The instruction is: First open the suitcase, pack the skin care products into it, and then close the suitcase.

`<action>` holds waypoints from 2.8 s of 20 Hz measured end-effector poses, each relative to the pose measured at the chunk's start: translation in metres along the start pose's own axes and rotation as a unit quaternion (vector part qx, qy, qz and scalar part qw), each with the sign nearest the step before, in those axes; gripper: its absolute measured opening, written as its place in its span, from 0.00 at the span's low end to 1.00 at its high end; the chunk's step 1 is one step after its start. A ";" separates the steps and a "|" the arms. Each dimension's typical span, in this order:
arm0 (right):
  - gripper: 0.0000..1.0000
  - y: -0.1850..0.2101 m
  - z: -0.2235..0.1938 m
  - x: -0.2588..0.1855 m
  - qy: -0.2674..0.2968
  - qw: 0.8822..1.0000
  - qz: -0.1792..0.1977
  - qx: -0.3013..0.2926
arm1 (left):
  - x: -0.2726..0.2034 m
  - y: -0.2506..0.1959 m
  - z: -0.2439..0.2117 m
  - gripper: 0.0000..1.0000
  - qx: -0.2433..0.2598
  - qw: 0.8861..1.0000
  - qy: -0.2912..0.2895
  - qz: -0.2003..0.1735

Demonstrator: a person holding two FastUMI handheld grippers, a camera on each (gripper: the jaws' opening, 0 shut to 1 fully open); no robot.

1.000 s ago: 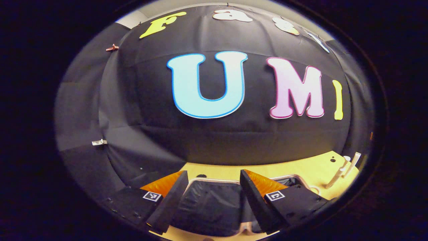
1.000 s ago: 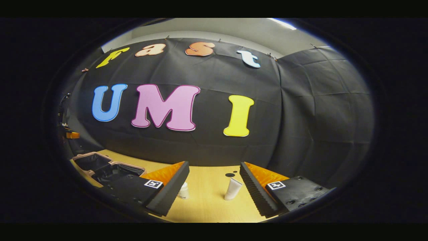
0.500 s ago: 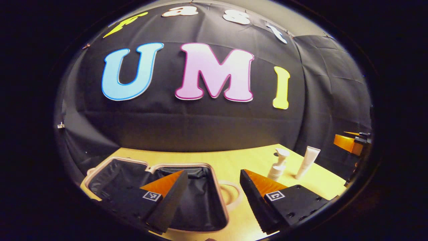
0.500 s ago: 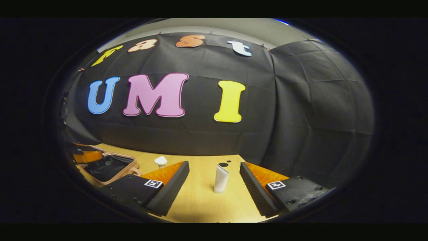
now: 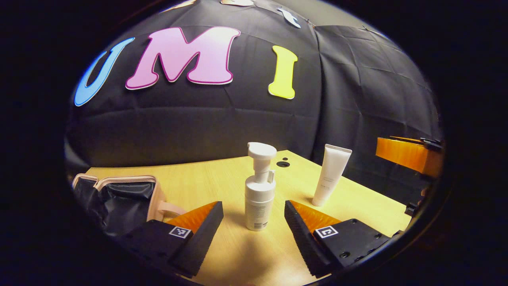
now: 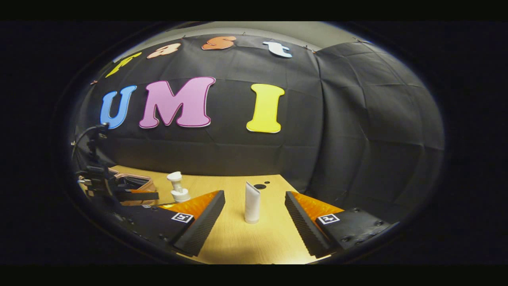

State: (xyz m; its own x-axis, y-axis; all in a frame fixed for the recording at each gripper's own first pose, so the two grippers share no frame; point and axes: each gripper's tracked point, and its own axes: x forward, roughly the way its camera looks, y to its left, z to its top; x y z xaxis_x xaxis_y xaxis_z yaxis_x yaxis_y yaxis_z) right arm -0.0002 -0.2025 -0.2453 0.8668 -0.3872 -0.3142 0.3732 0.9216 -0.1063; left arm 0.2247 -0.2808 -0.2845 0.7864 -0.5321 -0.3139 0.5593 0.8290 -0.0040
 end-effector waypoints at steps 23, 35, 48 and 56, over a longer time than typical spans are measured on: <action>0.96 0.009 -0.124 0.141 0.125 0.991 -0.033 0.046 | 0.030 0.033 0.003 0.62 -0.040 0.998 0.003 0.038; 0.46 0.021 -0.145 0.148 0.142 0.990 -0.013 -0.018 | -0.051 0.067 0.010 0.62 -0.104 0.993 0.008 0.058; 0.41 0.170 -0.022 0.054 0.067 0.988 0.137 -0.004 | -0.167 0.272 0.011 0.62 -0.149 0.965 0.069 0.207; 0.41 0.256 -0.006 0.024 0.069 0.974 0.215 0.029 | -0.134 0.312 -0.067 0.65 -0.161 0.946 0.226 0.169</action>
State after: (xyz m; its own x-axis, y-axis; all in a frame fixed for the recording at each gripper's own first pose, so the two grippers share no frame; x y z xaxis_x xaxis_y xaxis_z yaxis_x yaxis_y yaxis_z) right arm 0.1138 0.0241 -0.2859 0.8963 0.0445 -0.4412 0.0073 0.9933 0.1150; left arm 0.2763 0.0606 -0.3071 0.6734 -0.1599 -0.7217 0.1306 0.9867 -0.0968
